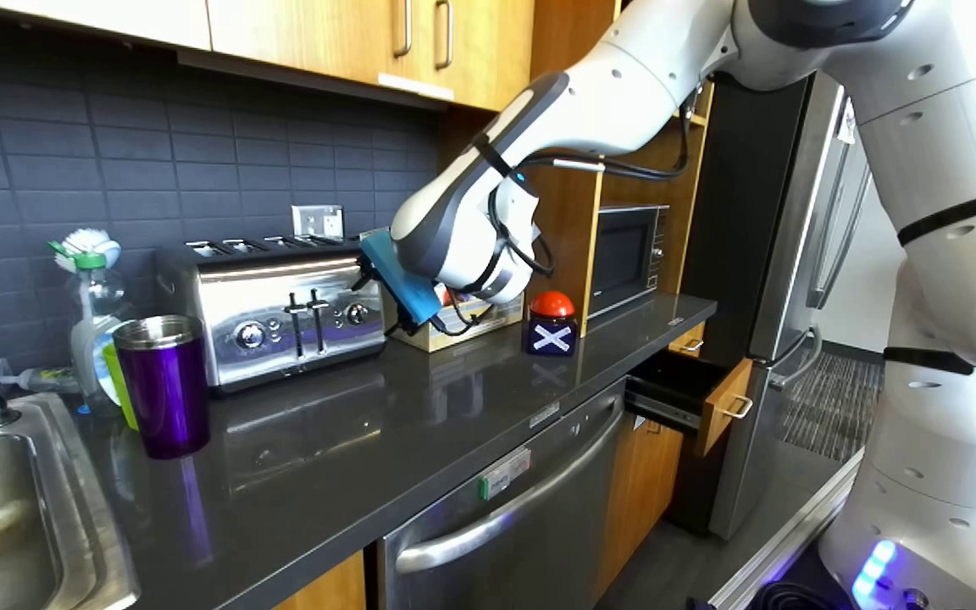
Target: Turn the circular knob on the silver toaster a little to the right
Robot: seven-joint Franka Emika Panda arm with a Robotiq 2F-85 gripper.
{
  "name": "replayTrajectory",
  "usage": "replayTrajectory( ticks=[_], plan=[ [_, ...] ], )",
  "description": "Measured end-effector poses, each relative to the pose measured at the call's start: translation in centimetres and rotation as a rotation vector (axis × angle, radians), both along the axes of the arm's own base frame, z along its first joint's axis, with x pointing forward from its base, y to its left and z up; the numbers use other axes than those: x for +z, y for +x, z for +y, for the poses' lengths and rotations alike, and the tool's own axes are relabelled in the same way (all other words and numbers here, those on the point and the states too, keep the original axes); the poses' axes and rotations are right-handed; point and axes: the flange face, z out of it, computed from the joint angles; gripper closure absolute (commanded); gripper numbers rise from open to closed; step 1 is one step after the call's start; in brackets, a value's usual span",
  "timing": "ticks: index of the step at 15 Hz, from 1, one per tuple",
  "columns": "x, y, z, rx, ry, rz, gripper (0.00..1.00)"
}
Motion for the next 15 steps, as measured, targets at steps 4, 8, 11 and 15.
replayTrajectory(
  ticks=[4, 8, 11, 15],
  plan=[
    [-0.5, 0.7, 0.2, -0.003, 0.013, 0.005, 0.00],
    [-1.0, 1.3, 0.2, -0.007, 0.019, 0.009, 0.31],
    [-0.9, 1.4, 0.4, -0.006, 0.023, 0.007, 0.53],
    [-0.5, 1.5, 0.7, -0.002, 0.029, 0.000, 0.70]
  ],
)
